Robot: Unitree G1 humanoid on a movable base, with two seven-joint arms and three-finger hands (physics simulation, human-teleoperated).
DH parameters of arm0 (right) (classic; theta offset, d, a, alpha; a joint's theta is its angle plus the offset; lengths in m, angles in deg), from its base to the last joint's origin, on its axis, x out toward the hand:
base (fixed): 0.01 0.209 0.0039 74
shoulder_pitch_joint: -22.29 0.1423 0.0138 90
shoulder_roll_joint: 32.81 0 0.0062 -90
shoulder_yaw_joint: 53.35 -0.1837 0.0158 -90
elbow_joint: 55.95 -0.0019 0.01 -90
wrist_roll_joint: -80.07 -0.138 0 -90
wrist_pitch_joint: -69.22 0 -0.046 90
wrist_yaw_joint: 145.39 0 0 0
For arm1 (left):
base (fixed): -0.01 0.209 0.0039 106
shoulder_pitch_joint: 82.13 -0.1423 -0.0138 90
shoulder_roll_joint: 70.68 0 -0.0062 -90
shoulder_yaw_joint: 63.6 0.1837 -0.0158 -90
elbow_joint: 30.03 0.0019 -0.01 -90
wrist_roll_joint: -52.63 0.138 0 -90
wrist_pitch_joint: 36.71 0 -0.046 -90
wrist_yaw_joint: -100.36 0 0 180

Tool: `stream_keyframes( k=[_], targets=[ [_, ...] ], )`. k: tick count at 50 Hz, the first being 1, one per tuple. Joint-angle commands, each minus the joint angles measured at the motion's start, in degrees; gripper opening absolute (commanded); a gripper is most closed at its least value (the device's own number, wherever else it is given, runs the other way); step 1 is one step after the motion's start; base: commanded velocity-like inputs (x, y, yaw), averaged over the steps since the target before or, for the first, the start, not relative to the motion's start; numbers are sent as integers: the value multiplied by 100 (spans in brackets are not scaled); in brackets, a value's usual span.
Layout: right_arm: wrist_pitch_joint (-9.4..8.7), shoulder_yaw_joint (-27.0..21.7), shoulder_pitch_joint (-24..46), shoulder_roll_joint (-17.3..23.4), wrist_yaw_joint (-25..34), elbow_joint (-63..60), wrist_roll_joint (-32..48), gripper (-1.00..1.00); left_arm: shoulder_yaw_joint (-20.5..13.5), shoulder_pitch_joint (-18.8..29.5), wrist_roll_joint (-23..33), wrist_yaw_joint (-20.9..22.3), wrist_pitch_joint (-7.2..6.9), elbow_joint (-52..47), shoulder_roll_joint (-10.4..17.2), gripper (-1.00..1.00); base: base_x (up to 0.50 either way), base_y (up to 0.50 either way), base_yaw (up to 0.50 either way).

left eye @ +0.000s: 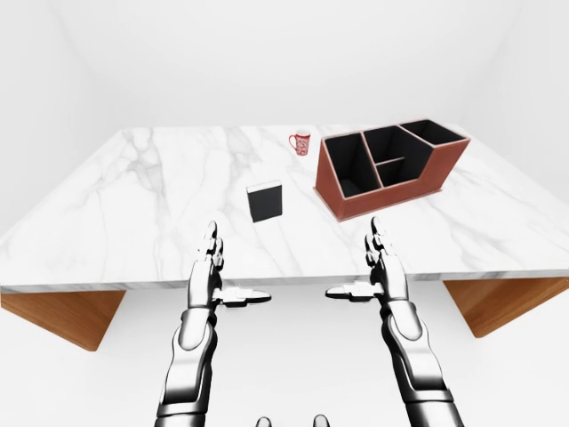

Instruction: Pick up the book and place it in the left compartment of the caddy.

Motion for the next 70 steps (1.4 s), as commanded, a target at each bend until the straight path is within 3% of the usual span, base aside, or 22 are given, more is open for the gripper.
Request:
stream_keyframes(
  k=[1, 25, 38, 45, 48, 50, 51, 57, 60, 70],
  targets=[
    [-25, 10, 11, 0, 11, 3, 15, 100, -5, -4, -20, 3, 4, -38, -2, 100, 50, 0, 0],
    [-18, 18, -4, -1, 63, -10, 11, 100, -18, -29, -69, 36, 108, -42, -3, 100, 50, 0, 0],
    [40, 12, 13, -9, 80, 37, -16, 100, -19, -38, -70, 27, 80, -88, -2, 100, 50, 0, 0],
    [-79, 43, 21, -15, 72, 9, -31, 100, -25, -29, -73, 22, 95, -68, -1, 100, 7, 0, 0],
    [-219, 82, 28, -3, 107, -91, 11, 100, -22, -42, -73, 18, 80, -99, -2, 100, 0, 0, 0],
    [-519, 201, 59, 52, 106, -382, 302, 100, -28, -51, -86, 25, 94, -107, -2, 100, 0, 0, 0],
    [-519, 199, 124, 46, 126, -455, 352, 100, -30, -57, -90, 25, 99, -111, -2, 100, 0, 0, 0],
    [-519, 335, 643, 169, 691, -1022, 847, 100, -72, -116, -164, -27, 43, -307, -12, 100, 0, 0, 0],
    [-519, 389, 974, 221, 1044, -1106, 1112, 100, -117, -110, -229, -57, 123, -279, -16, 100, 0, 0, 0],
    [-519, 657, 2000, 305, 1908, -808, 2291, 100, -245, -196, -476, -180, 193, -509, -32, 100, 0, 0, 0]
  ],
)
